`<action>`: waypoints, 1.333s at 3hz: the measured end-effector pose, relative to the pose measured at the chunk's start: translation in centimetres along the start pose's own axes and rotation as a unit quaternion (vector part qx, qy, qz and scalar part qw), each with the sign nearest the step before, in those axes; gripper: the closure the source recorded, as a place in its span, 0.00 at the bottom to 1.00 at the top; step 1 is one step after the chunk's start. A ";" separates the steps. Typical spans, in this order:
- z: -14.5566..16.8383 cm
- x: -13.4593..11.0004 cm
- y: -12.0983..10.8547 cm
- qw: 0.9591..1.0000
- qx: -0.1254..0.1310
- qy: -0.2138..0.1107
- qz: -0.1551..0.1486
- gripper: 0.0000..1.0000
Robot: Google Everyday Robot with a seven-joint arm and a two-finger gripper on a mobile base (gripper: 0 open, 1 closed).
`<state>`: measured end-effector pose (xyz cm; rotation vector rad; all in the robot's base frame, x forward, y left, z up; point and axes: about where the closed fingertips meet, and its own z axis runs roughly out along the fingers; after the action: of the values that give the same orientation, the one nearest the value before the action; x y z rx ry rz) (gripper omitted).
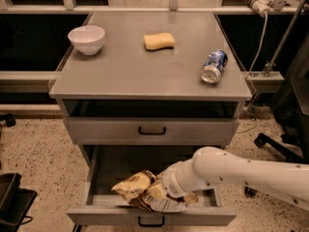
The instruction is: Pick brown chip bag from middle drawer and place on counter
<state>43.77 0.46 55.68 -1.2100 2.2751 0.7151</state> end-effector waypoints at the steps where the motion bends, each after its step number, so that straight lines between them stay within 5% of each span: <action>1: -7.1 -1.7 2.2 0.999 0.040 0.005 -0.018 1.00; 2: -9.8 -2.9 2.4 0.997 0.072 0.010 -0.037 1.00; 4: -11.9 -4.1 2.4 0.996 0.062 0.014 -0.057 1.00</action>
Offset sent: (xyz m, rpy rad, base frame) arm -0.0193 -0.0201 0.0543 -0.0419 -0.0462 -0.0164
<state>41.95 -3.43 67.79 -1.2857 2.2170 0.5096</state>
